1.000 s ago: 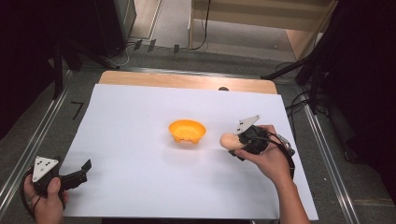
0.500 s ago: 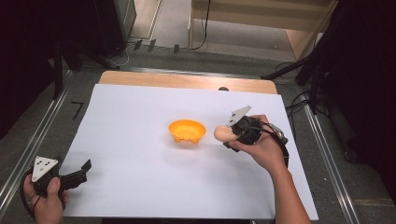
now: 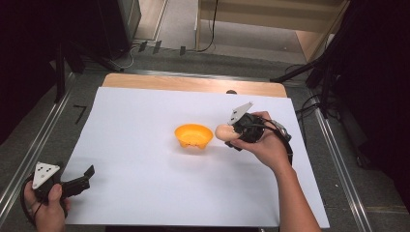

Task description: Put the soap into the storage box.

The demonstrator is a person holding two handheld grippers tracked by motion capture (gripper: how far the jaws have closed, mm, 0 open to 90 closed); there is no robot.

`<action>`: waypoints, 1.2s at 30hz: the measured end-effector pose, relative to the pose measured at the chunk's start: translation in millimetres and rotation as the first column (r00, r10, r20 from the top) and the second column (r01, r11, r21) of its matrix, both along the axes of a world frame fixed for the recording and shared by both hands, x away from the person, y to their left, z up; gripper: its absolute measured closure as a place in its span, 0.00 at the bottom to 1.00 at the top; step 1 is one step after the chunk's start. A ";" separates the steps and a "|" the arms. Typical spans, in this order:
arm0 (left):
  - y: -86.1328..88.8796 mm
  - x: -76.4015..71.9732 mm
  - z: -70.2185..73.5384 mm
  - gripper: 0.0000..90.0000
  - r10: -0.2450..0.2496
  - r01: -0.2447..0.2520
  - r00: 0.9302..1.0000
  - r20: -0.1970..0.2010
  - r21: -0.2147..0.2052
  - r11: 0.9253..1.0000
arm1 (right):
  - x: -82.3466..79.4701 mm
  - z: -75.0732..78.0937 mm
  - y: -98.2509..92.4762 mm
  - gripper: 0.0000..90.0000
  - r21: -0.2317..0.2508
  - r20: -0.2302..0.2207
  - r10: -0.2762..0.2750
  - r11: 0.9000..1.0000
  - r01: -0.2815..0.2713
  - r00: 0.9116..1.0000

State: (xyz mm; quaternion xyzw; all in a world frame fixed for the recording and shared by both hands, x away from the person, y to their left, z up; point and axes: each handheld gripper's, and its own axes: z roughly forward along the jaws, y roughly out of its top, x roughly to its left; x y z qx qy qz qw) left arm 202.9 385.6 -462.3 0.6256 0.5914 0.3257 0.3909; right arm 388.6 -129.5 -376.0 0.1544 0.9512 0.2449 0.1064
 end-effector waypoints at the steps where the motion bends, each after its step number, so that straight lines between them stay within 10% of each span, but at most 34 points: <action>1: 0.1 0.1 -0.1 0.00 0.000 0.000 1.000 0.000 0.000 1.000 | 1.0 0.5 1.4 0.37 -0.003 0.003 0.007 1.000 -0.007 1.000; 36: 1.1 -0.1 0.1 0.00 -0.002 0.002 1.000 -0.001 -0.009 1.000 | 20.0 3.4 71.8 0.37 -0.034 -0.024 0.126 0.991 -0.127 0.992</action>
